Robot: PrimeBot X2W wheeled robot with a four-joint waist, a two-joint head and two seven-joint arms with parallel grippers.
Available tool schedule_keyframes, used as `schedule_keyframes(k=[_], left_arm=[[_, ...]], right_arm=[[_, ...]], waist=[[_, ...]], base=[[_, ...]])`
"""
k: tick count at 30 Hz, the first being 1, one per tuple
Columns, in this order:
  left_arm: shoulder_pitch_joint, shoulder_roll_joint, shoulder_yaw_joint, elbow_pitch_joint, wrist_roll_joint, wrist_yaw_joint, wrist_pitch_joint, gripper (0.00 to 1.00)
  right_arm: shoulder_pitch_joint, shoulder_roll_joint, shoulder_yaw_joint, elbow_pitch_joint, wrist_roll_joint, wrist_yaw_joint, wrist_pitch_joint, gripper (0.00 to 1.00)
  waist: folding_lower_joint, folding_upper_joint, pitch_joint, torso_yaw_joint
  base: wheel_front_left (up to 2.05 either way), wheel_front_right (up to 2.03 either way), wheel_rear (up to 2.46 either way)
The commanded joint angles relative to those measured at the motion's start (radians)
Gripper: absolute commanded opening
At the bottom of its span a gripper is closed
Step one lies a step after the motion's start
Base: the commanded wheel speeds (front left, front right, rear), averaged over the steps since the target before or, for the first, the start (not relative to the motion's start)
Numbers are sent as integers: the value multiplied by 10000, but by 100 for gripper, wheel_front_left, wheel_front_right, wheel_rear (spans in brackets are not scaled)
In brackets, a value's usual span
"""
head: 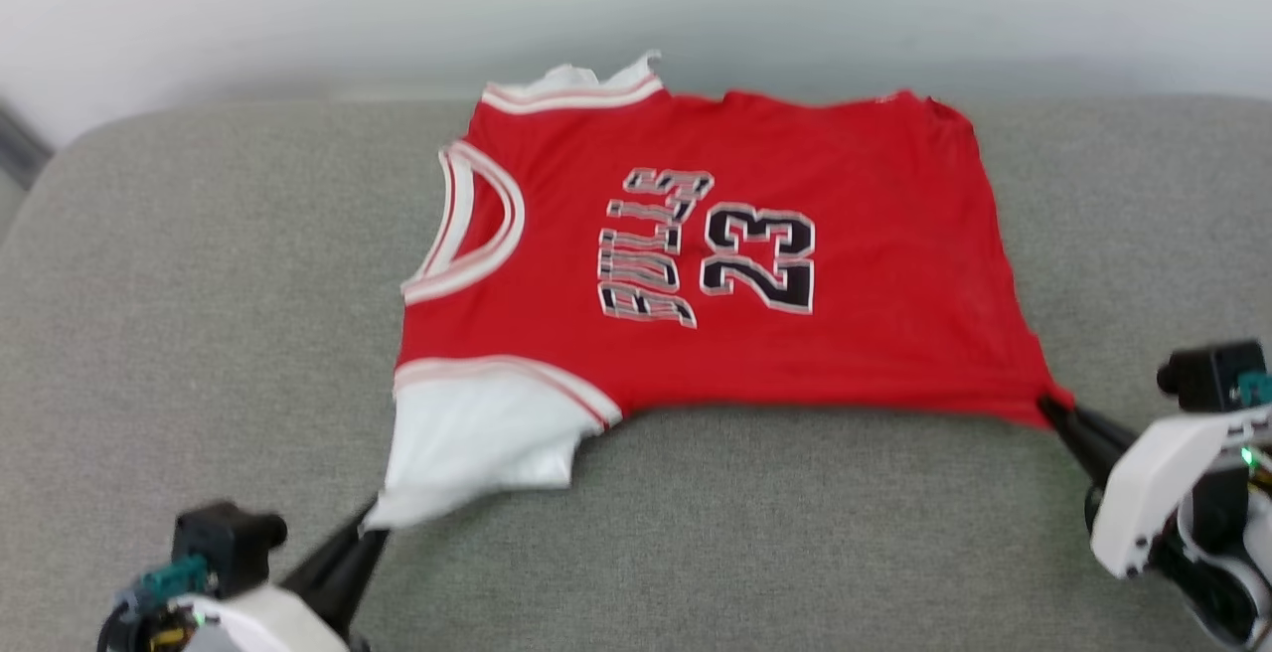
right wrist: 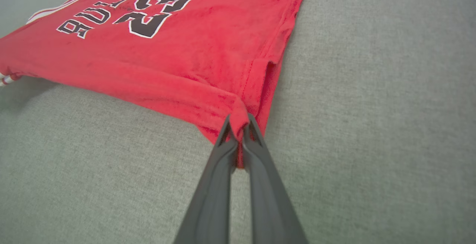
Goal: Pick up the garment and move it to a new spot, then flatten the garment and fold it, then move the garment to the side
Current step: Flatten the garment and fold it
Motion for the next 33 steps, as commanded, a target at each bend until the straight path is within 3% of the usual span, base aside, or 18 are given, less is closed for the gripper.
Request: schedule_keyframes(k=[1, 10, 19, 33], left_arm=[[282, 121, -35, -132, -116, 6, 105, 0], [2163, 1133, -532, -1485, -1172, 26, 1319, 0], [3347, 1607, -698, -2286, -2120, 14, 1709, 0], [1806, 1486, 358, -2486, -1474, -238, 579, 0]], right_arm=[[312, -126, -6, -76, 86, -7, 70, 0], [2373, -411, -576, -796, 778, -7, 691, 0], [4023, -569, -1351, -1895, 1253, -8, 1227, 0], [3832, -286, -2382, -3560, 1346, -8, 1721, 0]], waist=[[4, 0, -370, 14], [4, 0, -1143, -145], [4, 0, -1324, -367], [4, 0, -607, -541]], base=[[0, 0, 0], [0, 0, 0], [0, 0, 0], [0, 0, 0]])
